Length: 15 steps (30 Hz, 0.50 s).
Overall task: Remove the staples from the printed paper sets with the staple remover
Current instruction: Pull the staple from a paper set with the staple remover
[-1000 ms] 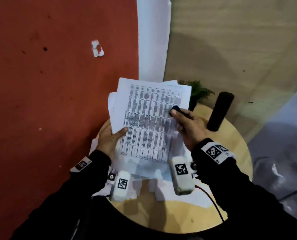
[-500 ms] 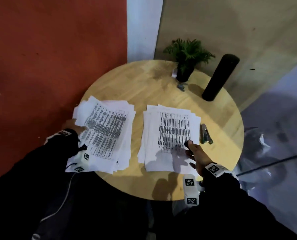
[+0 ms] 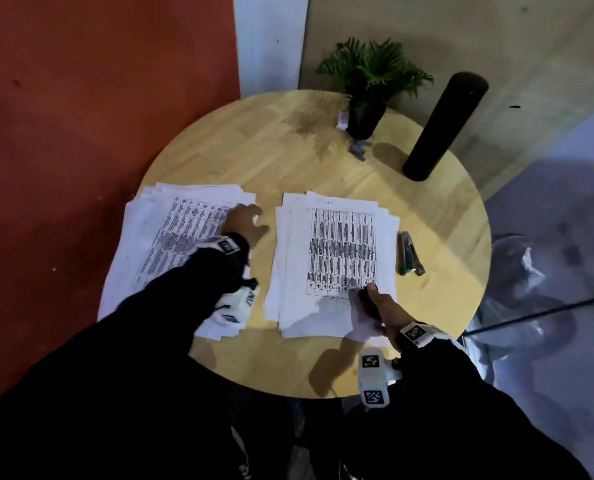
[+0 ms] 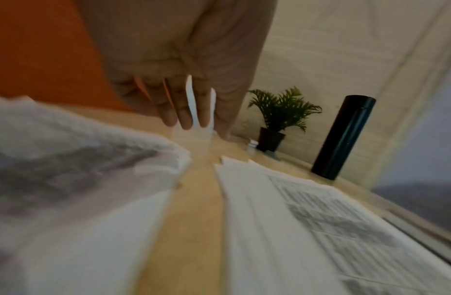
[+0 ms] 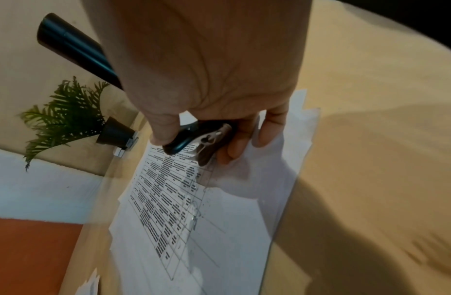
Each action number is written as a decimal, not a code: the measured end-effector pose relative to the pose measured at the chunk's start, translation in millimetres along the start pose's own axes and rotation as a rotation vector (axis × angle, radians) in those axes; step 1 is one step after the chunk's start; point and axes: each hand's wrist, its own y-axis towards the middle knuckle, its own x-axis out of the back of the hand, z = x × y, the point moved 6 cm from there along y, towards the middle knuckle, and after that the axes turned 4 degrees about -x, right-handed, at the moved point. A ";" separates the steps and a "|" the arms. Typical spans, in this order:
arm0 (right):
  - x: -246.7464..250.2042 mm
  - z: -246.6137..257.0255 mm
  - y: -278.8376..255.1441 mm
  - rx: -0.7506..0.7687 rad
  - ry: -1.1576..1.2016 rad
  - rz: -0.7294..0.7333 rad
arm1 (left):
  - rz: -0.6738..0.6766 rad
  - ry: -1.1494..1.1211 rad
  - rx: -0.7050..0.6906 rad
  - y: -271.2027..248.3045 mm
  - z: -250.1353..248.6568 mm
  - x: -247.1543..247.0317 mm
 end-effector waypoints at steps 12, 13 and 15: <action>-2.6 -5.0 10.3 0.028 0.042 0.026 | 0.247 -0.038 0.318 18.6 -36.4 -81.4; -2.7 -5.9 11.0 0.027 0.045 0.039 | 0.286 -0.045 0.329 18.1 -38.0 -81.3; -3.0 -7.5 13.4 0.035 0.034 0.057 | 0.330 -0.129 0.339 12.3 -48.2 -78.7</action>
